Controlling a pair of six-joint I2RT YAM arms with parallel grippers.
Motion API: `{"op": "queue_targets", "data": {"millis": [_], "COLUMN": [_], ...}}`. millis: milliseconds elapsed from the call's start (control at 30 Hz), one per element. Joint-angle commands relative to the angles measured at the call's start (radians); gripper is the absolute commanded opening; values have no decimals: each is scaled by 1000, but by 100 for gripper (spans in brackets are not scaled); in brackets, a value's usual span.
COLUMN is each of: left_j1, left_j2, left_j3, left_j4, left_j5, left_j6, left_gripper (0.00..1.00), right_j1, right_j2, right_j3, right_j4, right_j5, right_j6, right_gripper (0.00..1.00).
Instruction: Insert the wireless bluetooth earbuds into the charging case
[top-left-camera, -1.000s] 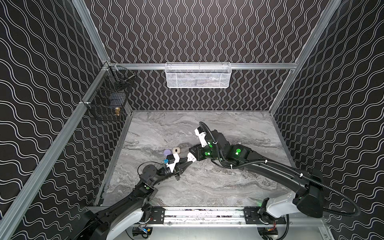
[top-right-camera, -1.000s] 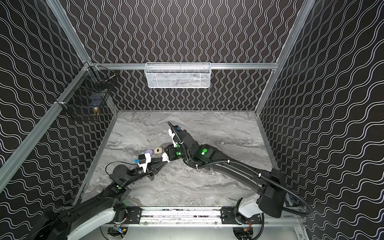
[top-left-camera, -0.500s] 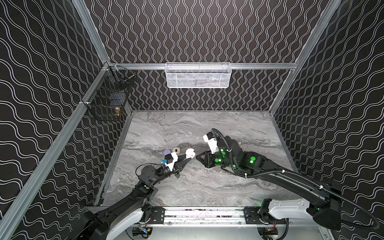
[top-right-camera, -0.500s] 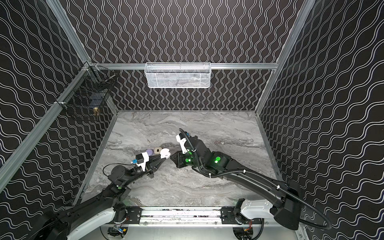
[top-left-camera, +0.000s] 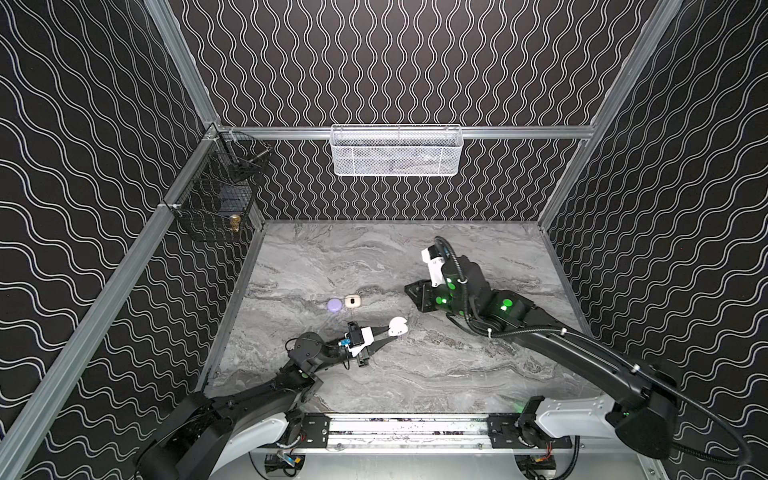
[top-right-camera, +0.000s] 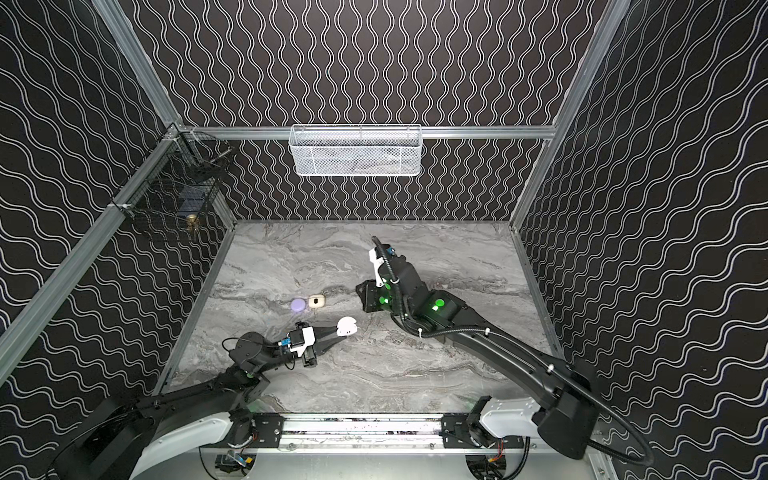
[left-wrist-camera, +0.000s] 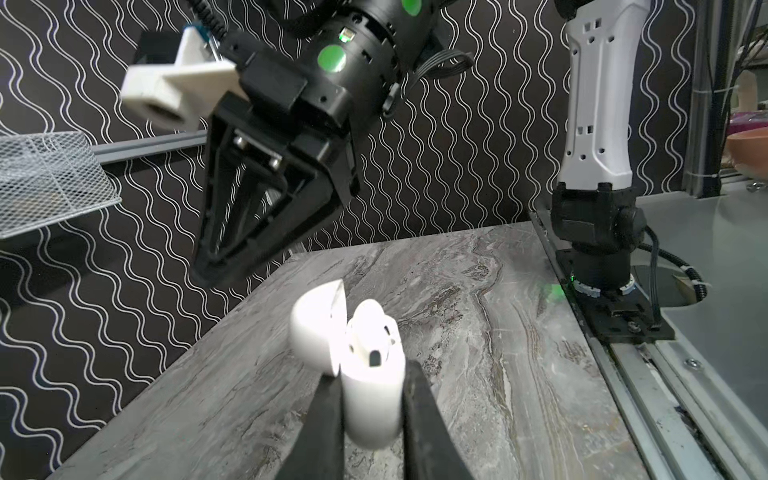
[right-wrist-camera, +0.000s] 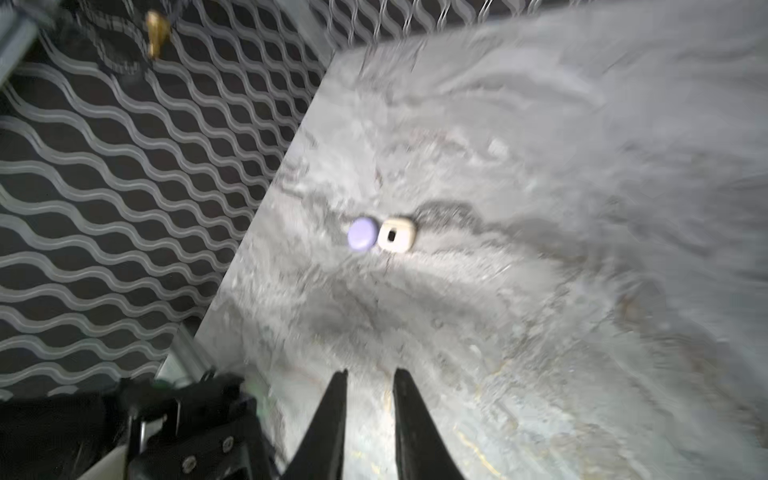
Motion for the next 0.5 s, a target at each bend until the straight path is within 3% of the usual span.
{"op": "queue_targets", "data": {"millis": [0, 467], "left_j1": [-1, -3], "left_j2": [6, -29], "left_j3": [0, 16], "left_j4": [32, -60], "left_j5": [3, -47], "left_j6": [42, 51], "left_gripper": [0, 0], "right_j1": [-3, 4], "right_j2": [29, -32], "right_j3": [14, -114], "right_j4": [-6, 79], "right_j5": [-124, -339], "right_j6": [-31, 5], "right_gripper": [24, 24]}}
